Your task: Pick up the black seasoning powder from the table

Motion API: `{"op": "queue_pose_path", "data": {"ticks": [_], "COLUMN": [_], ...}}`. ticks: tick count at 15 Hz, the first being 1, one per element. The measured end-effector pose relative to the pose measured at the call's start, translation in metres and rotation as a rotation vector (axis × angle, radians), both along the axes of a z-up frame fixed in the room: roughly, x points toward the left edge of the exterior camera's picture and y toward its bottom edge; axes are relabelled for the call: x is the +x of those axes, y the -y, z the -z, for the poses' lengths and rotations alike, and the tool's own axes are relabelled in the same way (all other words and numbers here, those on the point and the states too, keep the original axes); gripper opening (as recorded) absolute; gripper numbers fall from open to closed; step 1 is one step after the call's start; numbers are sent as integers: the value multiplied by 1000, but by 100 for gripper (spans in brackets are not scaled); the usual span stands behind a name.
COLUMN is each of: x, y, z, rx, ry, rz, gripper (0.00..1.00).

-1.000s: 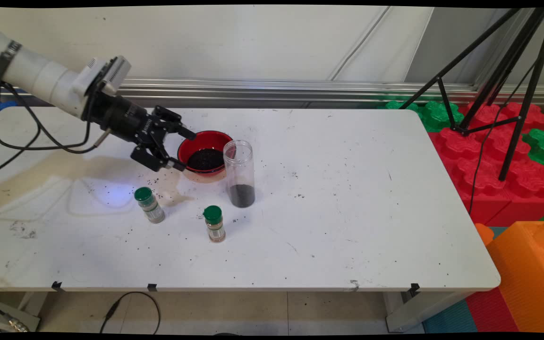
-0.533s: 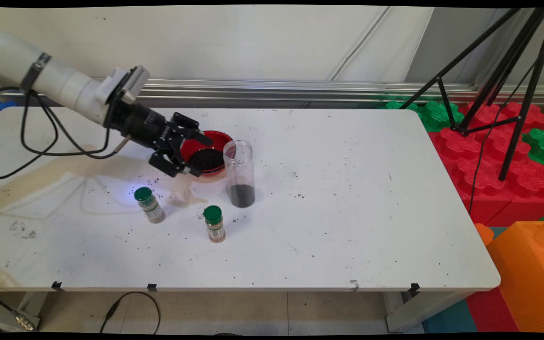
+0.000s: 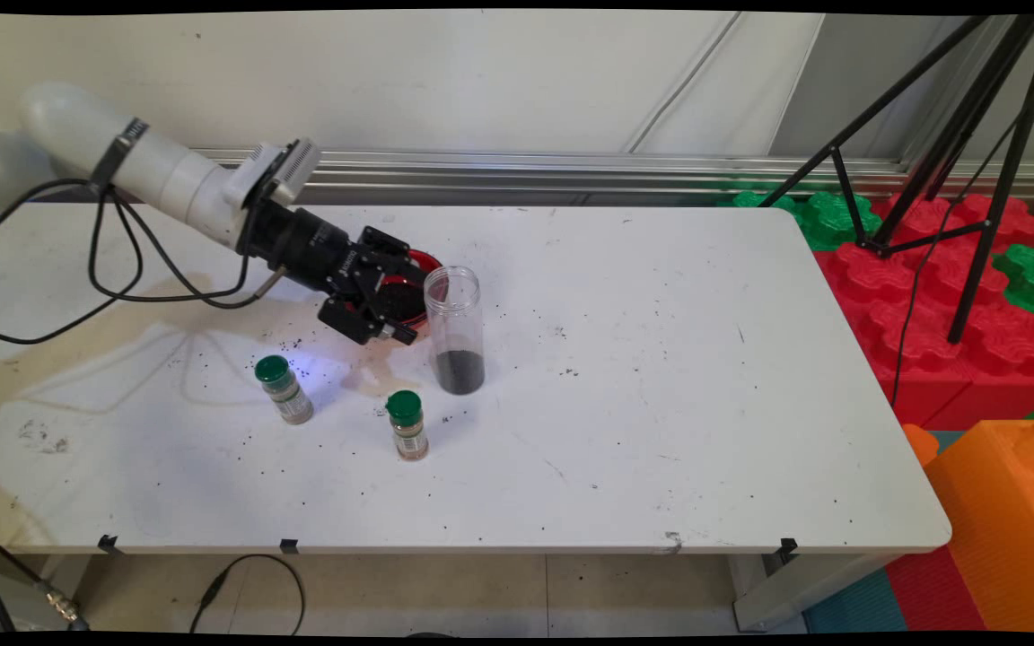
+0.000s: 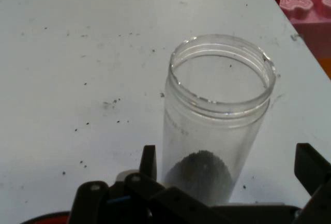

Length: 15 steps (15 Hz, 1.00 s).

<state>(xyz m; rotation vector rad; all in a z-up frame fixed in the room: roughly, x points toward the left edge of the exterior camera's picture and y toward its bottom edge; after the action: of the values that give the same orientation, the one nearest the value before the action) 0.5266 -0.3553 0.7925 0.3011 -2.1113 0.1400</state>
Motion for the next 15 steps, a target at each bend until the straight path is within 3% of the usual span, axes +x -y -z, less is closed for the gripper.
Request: {"op": "queue_pose_path", "data": {"ticks": [15], "x": [-28], "y": [17], "z": [32], "rx": [44], "ry": [-31], "rz": [36], "gripper": [100]}}
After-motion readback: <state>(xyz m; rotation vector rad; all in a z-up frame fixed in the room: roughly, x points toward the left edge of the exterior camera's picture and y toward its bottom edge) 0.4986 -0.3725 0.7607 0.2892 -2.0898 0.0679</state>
